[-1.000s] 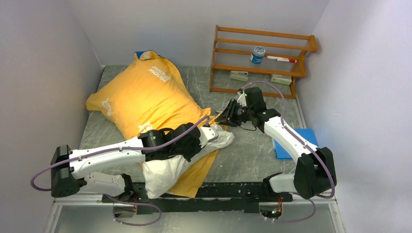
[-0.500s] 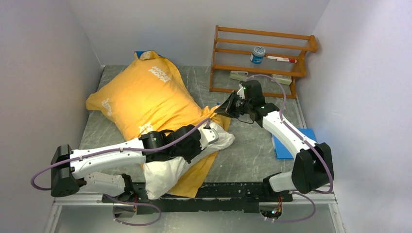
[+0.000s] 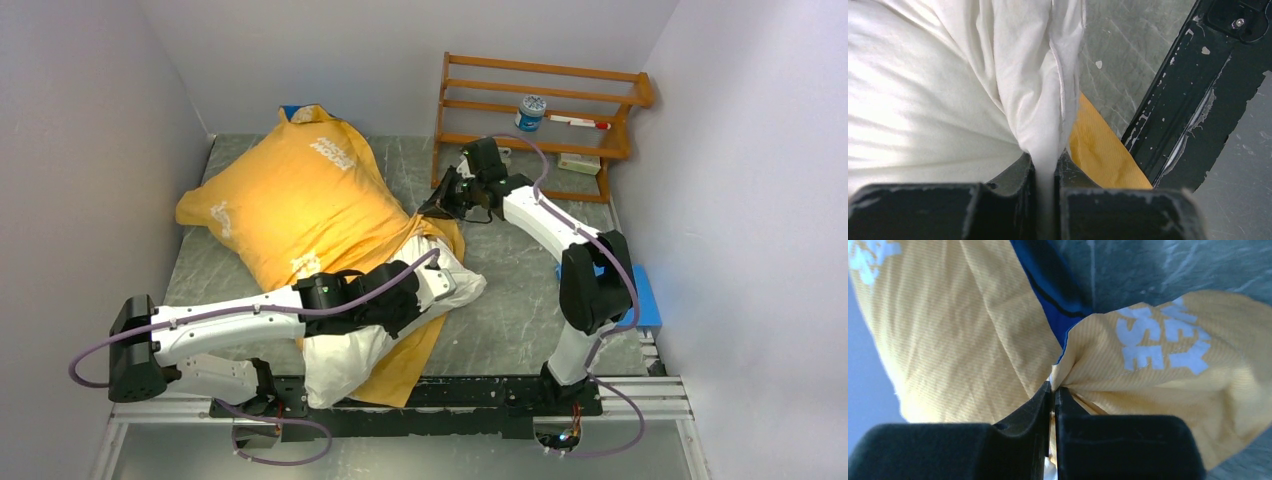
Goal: Remove the pillowcase from the pillow
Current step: Remove the pillow from the pillowcase.
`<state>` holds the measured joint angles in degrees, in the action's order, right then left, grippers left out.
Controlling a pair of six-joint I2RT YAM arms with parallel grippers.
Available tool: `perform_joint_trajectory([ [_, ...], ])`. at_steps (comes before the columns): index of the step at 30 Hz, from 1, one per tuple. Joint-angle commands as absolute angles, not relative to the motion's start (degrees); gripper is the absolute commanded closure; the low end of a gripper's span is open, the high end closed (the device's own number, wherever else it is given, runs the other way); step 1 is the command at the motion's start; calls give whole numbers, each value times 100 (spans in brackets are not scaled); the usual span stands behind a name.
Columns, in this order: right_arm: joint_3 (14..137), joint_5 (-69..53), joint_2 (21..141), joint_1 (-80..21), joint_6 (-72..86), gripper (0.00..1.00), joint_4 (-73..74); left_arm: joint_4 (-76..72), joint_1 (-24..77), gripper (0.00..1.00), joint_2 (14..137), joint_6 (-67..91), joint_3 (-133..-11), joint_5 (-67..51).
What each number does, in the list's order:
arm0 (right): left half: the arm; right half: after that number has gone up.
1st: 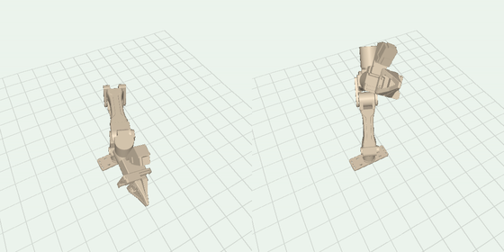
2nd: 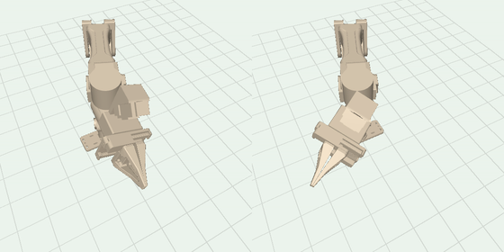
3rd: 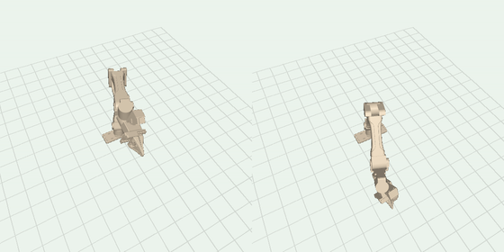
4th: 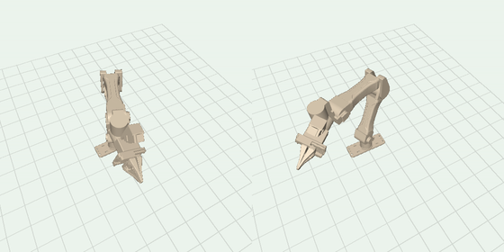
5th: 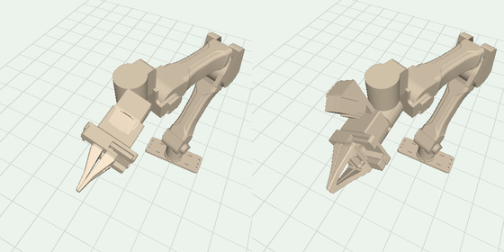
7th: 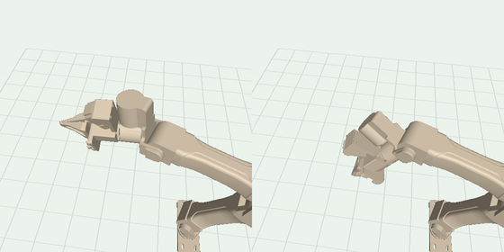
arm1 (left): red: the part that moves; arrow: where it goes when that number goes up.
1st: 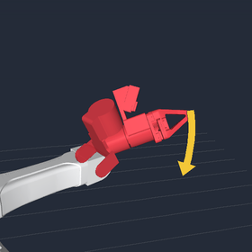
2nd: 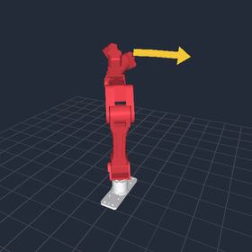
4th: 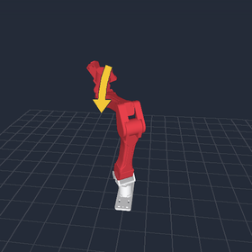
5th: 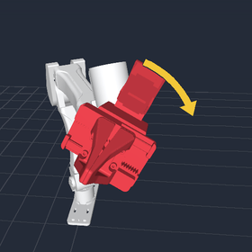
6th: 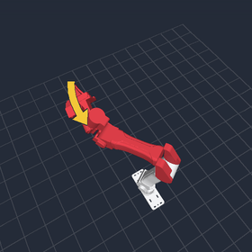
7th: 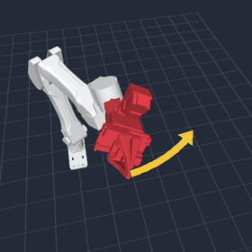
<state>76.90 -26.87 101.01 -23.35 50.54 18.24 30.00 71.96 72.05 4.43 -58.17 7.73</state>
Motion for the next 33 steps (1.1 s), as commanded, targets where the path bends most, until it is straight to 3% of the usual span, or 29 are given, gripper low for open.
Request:
perform_joint_trajectory([
  [1,8212,-1465,9881,-2223,3863,89,2178,2489,7567,95,7236,697,-6079,-308],
  [6,8692,-1690,10057,-2131,2787,75,3479,2306,7567,95,7248,800,-6135,226],
  [12,7533,-812,8570,-1943,2792,28,3922,2283,7506,95,7451,731,-6312,647],
  [15,6748,-1096,7678,-1875,2951,19,3664,2199,7419,95,7521,683,-6324,456],
  [20,5657,-2222,7006,-1872,3515,17,2977,2119,7301,95,7470,654,-6239,151],
  [26,5217,-3517,7527,-1948,4429,17,1244,2087,7295,95,7191,758,-6012,-30],
  [33,5193,-3454,8227,-2356,5644,20,-191,2156,7295,95,6953,943,-5871,-74],
])
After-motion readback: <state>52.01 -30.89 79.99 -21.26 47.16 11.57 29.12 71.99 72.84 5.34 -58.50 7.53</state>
